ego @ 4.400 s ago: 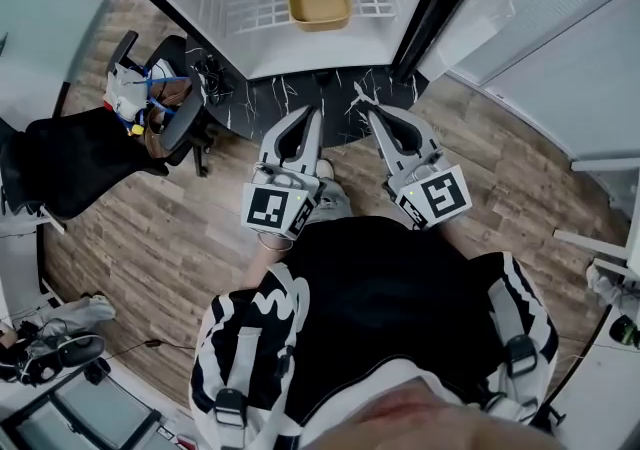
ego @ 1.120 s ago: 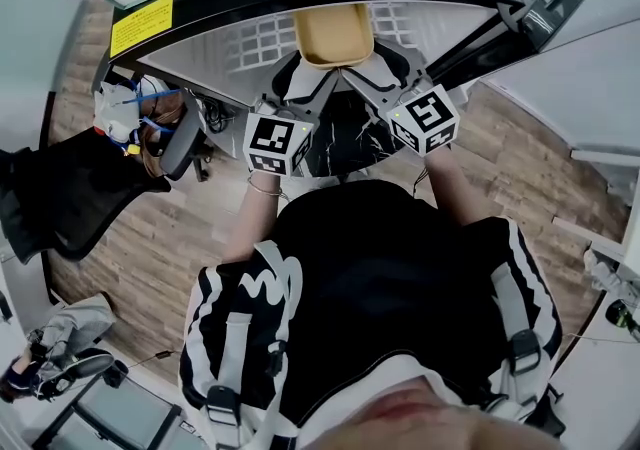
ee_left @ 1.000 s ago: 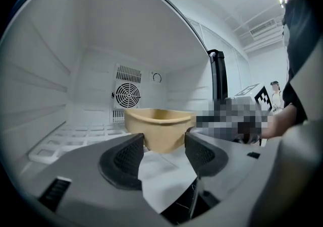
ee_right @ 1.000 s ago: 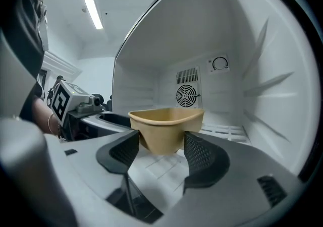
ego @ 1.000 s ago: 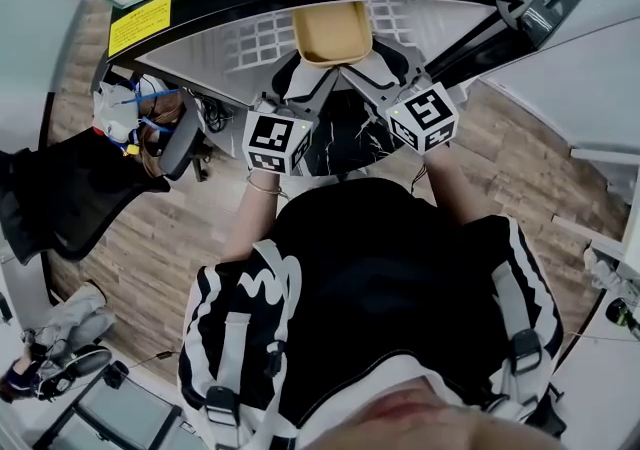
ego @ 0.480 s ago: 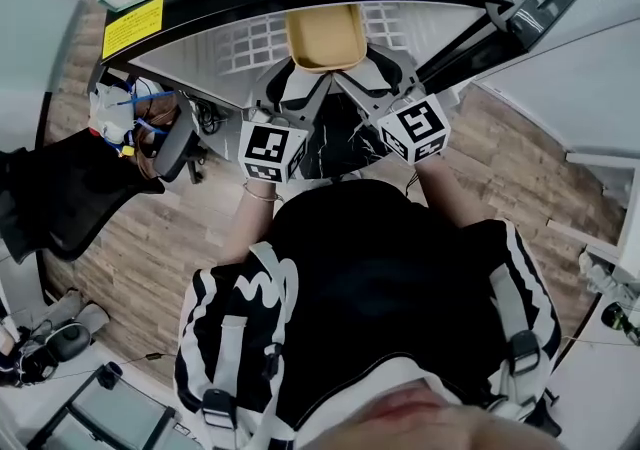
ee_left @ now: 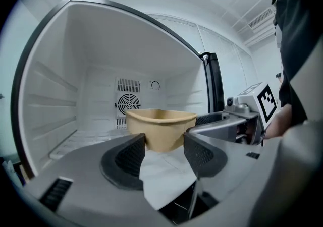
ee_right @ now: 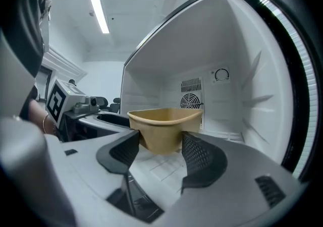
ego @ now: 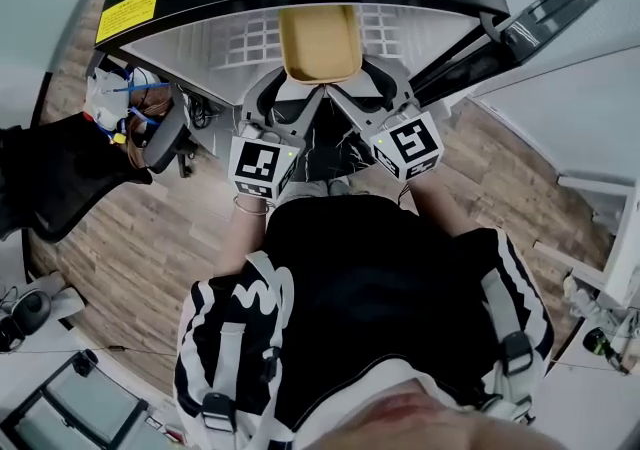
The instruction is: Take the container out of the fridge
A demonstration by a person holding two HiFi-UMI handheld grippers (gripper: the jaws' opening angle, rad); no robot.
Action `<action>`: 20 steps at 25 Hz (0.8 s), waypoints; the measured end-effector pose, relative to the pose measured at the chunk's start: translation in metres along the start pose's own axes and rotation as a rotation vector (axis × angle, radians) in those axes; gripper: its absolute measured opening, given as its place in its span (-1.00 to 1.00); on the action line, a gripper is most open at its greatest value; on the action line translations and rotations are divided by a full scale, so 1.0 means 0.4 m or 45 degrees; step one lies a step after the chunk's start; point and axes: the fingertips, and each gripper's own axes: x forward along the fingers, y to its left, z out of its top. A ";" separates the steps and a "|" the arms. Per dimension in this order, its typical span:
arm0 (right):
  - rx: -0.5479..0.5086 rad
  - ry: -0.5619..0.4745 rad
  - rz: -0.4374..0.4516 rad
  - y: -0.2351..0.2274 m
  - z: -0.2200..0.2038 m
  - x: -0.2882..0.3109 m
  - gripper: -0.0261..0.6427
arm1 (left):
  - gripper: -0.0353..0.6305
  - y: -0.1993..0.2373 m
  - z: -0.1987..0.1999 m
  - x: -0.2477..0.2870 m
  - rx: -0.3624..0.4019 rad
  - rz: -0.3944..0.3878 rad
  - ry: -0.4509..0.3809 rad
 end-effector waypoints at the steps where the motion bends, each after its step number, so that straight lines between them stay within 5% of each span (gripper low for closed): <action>1: -0.006 -0.002 0.006 0.003 0.002 -0.004 -0.11 | -0.16 -0.004 0.001 -0.004 0.001 0.009 -0.003; 20: 0.016 -0.056 0.028 0.068 0.054 -0.094 -0.11 | -0.16 -0.076 0.063 -0.088 0.000 0.042 -0.112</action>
